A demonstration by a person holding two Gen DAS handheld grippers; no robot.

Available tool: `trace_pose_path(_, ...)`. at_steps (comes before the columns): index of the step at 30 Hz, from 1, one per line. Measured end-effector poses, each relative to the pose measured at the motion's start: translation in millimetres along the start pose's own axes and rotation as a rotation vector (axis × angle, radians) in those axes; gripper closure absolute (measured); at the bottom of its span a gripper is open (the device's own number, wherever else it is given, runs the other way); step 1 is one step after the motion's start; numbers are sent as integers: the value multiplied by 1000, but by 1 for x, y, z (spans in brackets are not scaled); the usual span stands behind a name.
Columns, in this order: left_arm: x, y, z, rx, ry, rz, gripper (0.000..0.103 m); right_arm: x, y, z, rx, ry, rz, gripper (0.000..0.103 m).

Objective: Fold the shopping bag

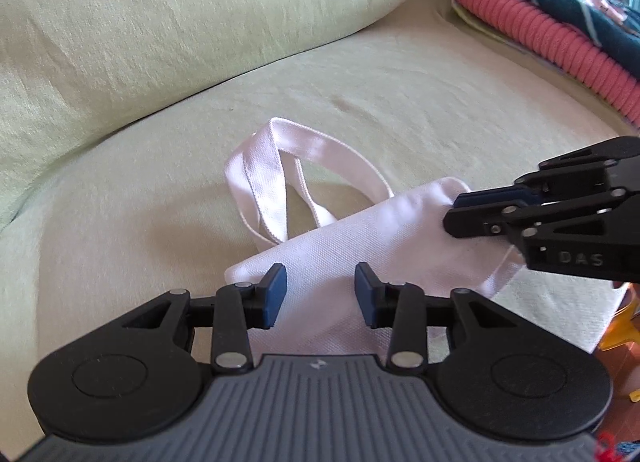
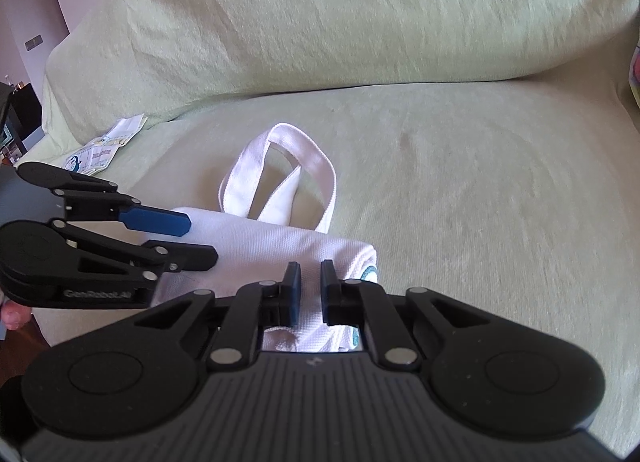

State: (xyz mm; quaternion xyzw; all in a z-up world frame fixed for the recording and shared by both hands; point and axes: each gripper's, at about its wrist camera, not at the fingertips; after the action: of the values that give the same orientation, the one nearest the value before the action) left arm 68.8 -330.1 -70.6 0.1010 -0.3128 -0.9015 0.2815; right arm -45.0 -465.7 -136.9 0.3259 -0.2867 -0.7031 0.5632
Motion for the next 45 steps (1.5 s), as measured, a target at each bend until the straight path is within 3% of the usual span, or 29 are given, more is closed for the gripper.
trace_pose_path(4, 6, -9, 11, 31, -60, -38, 62, 1, -2, -1, 10, 4, -8, 97)
trace_pose_path(10, -9, -10, -6, -2, -100, 79, 59, -8, -3, 0, 32, -5, 60, 96)
trace_pose_path(14, 6, -5, -12, -10, -35, -15, 59, -13, 5, 10, 36, 55, 180, 77)
trace_pose_path(15, 6, -5, -12, -12, -37, -12, 59, -16, 6, 17, 51, 46, 224, 69)
trace_pose_path(19, -1, -5, -12, -13, -64, 11, 59, -26, 4, 45, 110, 54, 437, 58)
trace_pose_path(21, -1, -4, -12, -16, -66, 7, 59, -37, -5, 51, 115, 46, 593, 43)
trace_pose_path(24, 0, -3, -12, -18, -63, -7, 59, -54, -23, 49, 97, 28, 802, 38)
trace_pose_path(28, -3, -2, -13, -28, -78, -12, 59, -77, -43, 33, 103, -2, 976, 28)
trace_pose_path(31, -6, 1, -12, -43, -94, -26, 59, -88, -55, 11, 100, -80, 1110, 29)
trace_pose_path(33, -9, 3, -13, -52, -109, -35, 59, -90, -65, -5, 106, -136, 1214, 36)
trace_pose_path(37, -12, 3, -14, -51, -133, -53, 59, -79, -68, -10, 149, -85, 1222, 38)
trace_pose_path(39, -12, 0, -13, -22, -146, -92, 59, -75, -63, -10, 130, -49, 1194, 38)
trace_pose_path(42, -9, -9, 9, 53, -150, -253, 60, -75, -54, -11, 87, -17, 1200, 39)
trace_pose_path(45, -9, -26, 35, 73, -131, -496, 54, -74, -53, -11, 73, -2, 1208, 39)
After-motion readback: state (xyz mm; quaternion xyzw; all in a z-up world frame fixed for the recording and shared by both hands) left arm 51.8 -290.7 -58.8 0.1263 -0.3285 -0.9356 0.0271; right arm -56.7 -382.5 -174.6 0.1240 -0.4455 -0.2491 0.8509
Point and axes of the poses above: each gripper's, at about its wrist camera, not at the fingertips, and z roughly against the way its jaws point, x to its right, y to its top, and after that the axes turned 10 degrees about z, right-handed
